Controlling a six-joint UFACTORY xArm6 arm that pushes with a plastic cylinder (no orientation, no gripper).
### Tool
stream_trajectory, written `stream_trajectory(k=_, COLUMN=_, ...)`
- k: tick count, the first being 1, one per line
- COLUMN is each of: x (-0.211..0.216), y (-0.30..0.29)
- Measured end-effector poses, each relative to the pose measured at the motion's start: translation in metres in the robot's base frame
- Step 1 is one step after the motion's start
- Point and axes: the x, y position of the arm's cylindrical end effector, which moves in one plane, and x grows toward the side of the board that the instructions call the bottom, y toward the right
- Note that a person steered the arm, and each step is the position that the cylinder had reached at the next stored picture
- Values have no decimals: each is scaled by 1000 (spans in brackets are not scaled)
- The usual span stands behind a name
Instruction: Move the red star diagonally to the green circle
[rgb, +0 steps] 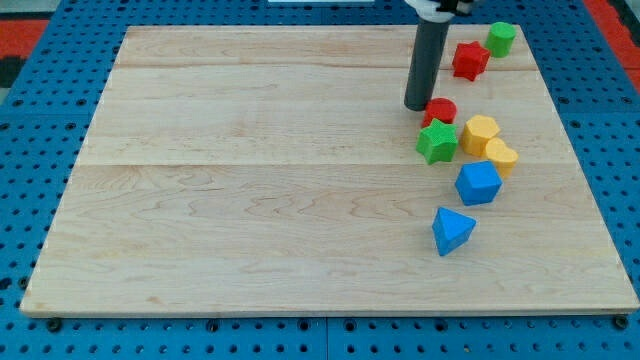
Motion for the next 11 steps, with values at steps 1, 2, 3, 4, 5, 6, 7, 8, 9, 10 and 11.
stream_trajectory(k=1, x=2, y=0)
stream_trajectory(k=2, x=-31, y=42)
stream_trajectory(k=3, x=-31, y=84)
stream_trajectory(k=4, x=-36, y=117)
stream_trajectory(k=5, x=-59, y=130)
stream_trajectory(k=6, x=-79, y=96)
stream_trajectory(k=7, x=-97, y=-14)
stream_trajectory(k=8, x=-94, y=-21)
stream_trajectory(k=9, x=-100, y=36)
stream_trajectory(k=10, x=-124, y=55)
stream_trajectory(k=11, x=-166, y=10)
